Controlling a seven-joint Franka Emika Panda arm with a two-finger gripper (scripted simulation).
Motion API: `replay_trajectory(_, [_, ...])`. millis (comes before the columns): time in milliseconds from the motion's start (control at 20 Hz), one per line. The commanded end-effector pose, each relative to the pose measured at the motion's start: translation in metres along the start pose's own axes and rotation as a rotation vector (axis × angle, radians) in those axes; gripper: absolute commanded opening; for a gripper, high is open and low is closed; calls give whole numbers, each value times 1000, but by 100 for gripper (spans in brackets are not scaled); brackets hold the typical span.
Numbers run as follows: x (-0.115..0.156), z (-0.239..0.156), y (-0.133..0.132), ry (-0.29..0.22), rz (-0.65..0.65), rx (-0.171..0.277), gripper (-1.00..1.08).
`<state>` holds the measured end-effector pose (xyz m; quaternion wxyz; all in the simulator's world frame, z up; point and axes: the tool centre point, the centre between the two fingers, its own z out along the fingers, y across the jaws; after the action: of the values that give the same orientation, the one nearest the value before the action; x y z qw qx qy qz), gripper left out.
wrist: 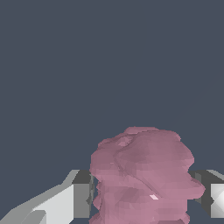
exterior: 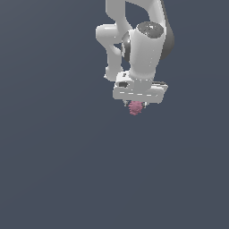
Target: Pick up the object and move it to a goal position.
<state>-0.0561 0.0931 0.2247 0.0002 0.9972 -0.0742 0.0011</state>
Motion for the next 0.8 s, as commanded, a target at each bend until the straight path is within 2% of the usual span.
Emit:
replay_trajectory(0, [-4,-28,-7,-1,0,-1,-100])
replay_trajectory(750, [-23,-184,-46,-1,0,-1,-100])
